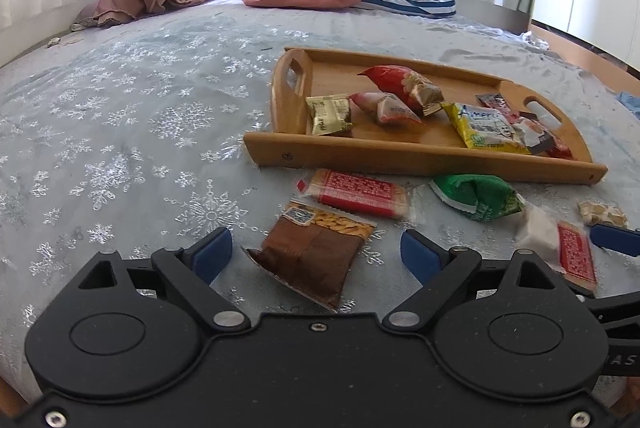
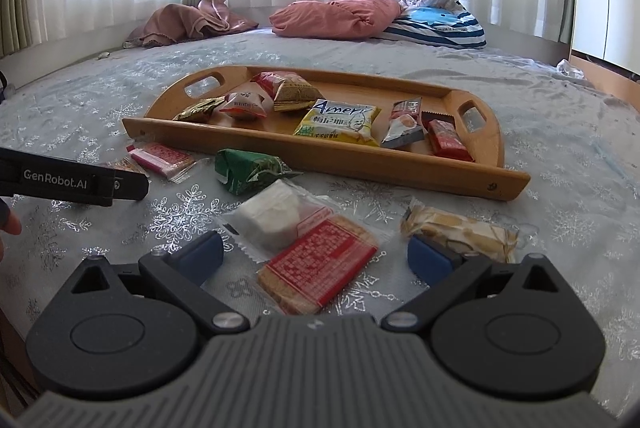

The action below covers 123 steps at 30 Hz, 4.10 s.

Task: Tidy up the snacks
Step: 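Move both open tools back to the snack pile, then grasp the brown biscuit packet with the left gripper while the right grasps the red wafer pack, then lift both held packets and carry them over the wooden tray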

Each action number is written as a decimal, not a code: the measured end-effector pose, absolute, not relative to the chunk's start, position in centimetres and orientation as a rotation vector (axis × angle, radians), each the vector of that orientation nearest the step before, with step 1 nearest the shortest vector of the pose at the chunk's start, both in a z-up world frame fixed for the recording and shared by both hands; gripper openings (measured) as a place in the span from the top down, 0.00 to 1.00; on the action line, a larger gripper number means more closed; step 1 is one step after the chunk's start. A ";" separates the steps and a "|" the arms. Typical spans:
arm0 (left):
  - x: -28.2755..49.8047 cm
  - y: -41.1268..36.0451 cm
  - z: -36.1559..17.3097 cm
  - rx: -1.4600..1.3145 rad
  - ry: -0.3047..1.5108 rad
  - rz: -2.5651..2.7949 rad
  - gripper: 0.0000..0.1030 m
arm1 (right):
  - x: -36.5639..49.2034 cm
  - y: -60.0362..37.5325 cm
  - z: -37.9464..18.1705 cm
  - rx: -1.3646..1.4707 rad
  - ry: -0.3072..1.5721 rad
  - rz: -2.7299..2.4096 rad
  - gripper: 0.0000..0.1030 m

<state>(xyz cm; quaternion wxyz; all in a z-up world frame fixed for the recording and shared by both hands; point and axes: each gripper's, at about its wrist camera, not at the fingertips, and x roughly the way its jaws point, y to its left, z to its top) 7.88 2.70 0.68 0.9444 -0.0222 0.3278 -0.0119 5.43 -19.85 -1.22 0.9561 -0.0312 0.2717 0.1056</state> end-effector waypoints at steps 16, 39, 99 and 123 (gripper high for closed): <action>6.8 2.5 0.9 -0.041 0.666 -0.067 0.50 | 5.5 -19.6 -1.6 -0.078 0.541 0.203 0.00; 5.2 1.7 1.4 -0.028 0.673 -0.094 0.57 | 3.9 -20.4 -0.7 -0.034 0.545 0.163 0.12; 6.9 2.7 2.8 -0.056 0.743 -0.143 0.60 | 5.4 -20.4 1.7 -0.003 0.583 0.058 0.63; 7.7 2.4 8.3 -0.101 0.634 -0.173 0.60 | 7.3 -21.5 6.5 0.079 0.504 0.085 0.63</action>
